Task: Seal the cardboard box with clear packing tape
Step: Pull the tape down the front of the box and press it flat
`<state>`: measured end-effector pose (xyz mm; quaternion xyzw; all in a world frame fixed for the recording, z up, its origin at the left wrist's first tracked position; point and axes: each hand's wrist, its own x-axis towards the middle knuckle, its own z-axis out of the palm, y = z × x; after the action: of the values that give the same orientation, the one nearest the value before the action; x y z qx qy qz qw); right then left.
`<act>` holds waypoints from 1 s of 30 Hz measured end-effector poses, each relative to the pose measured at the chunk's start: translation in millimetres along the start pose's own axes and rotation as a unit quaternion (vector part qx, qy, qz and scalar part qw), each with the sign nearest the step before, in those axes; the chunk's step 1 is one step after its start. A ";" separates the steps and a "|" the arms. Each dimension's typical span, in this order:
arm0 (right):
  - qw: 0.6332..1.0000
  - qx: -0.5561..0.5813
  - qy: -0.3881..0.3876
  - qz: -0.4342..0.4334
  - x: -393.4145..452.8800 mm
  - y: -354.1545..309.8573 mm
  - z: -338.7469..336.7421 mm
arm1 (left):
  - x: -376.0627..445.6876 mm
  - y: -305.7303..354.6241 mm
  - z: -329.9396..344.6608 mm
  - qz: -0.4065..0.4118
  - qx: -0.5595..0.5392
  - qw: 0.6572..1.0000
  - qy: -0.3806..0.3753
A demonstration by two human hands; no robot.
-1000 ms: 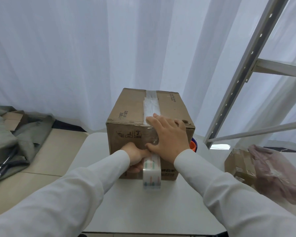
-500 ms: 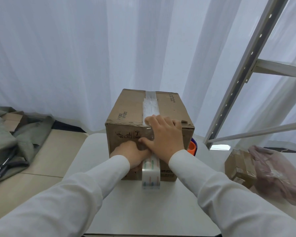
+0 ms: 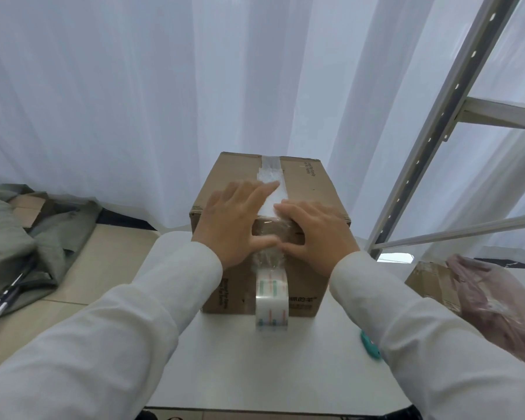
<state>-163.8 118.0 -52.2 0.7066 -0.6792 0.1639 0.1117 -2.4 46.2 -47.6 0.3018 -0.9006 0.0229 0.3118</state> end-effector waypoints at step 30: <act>0.998 -0.064 0.007 0.018 1.1 -22.5 13.6 | -6.6 5.8 21.1 -0.046 0.147 0.985 -0.072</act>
<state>-140.3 113.0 -62.9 0.6846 -0.7001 0.1268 0.1586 -13.1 49.6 -67.5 0.3862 -0.8927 0.1191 0.1995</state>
